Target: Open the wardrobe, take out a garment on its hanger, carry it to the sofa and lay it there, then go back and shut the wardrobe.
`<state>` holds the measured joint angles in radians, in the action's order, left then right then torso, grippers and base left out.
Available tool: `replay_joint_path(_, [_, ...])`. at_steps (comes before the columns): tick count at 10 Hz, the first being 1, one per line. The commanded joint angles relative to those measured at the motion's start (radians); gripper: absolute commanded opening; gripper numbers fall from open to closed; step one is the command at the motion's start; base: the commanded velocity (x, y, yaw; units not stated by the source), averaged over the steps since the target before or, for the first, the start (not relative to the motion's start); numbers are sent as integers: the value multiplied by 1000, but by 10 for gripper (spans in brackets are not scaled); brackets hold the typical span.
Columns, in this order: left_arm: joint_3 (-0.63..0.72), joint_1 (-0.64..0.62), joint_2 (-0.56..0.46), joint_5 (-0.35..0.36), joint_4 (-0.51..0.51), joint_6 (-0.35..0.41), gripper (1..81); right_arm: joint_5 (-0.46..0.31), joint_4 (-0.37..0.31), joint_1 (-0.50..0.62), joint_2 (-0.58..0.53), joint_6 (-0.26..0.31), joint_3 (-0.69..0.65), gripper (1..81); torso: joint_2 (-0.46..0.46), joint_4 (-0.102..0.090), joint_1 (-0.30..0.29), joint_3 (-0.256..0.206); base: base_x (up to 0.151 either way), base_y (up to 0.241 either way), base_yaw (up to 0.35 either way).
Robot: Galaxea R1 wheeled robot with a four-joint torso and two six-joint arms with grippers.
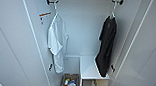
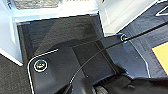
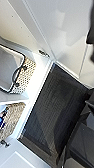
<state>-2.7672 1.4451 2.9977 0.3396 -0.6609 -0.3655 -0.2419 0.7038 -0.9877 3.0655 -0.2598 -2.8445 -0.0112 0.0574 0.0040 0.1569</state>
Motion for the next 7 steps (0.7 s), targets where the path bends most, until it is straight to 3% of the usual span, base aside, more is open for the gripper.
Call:
replay_joint_path(1, [-3, -45, -3, -28, 0, 7, 811, 1, -35, -38, -106, -3, 206, 811, 0, 0, 0, 0, 0, 0, 0])
replay_joint_path(3, [0, -45, 3, -27, -2, 7, 811, 3, -33, -66, -121, -7, 350, 811, 0, 0, 0, 0, 0, 0, 0])
replay_joint_path(7, [-3, -47, 11, -21, 1, 4, 811, 56, -35, -119, -112, -10, 360, 811, 0, 1, 0, 0, 0, 0, 0])
